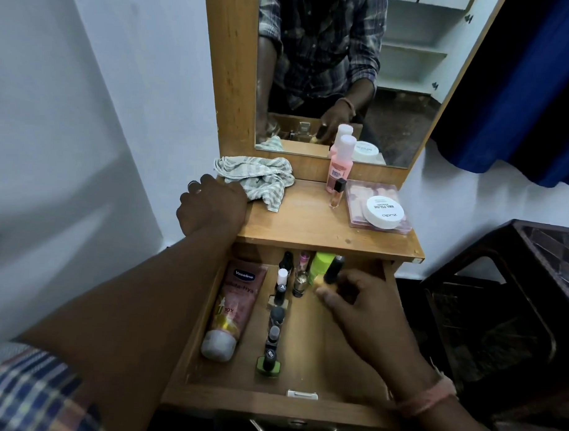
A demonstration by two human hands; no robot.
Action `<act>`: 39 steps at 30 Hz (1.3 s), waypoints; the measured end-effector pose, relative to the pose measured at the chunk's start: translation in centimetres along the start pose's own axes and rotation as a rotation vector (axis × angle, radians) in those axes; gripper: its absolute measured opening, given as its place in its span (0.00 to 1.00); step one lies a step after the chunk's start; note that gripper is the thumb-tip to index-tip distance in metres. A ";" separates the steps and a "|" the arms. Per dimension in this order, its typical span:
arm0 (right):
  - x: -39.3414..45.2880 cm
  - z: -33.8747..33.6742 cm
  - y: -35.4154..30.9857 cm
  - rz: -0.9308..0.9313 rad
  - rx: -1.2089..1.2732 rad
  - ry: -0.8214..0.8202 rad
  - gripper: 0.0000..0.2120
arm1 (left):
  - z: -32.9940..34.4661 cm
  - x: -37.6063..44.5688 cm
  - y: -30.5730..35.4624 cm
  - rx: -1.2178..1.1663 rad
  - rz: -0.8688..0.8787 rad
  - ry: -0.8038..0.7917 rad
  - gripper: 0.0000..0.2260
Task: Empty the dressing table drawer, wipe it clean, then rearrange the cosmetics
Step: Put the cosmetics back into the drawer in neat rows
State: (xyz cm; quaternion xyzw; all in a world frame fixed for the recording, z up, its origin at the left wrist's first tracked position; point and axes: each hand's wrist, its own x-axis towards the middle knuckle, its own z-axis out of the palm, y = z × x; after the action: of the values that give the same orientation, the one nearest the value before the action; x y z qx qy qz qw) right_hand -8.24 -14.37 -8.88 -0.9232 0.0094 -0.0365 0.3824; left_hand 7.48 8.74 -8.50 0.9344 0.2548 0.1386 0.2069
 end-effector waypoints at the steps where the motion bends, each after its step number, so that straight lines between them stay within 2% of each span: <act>1: -0.1 0.5 0.3 0.019 -0.057 -0.112 0.05 | 0.0 0.0 0.0 0.001 0.004 0.003 0.25; 4: 0.6 1.7 1.3 0.015 -0.167 -0.256 0.07 | 0.0 0.0 -0.1 0.000 0.005 0.001 0.26; 8: 1.8 3.2 1.9 -0.049 -0.286 -0.239 0.07 | -0.2 -0.1 0.0 0.004 -0.003 -0.001 0.25; 28: 2.1 4.6 2.8 -0.086 -0.270 -0.235 0.12 | -0.3 -0.2 0.1 -0.019 -0.008 -0.002 0.26; 39: 1.7 4.2 2.6 -0.068 -0.253 -0.243 0.11 | -0.1 -0.1 0.0 -0.017 -0.008 -0.005 0.25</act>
State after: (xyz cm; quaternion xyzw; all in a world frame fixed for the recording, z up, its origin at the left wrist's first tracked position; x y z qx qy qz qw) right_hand -6.17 -13.38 -13.56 -0.9614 -0.0636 0.0640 0.2599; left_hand 7.39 8.74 -8.38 0.9319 0.2568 0.1378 0.2160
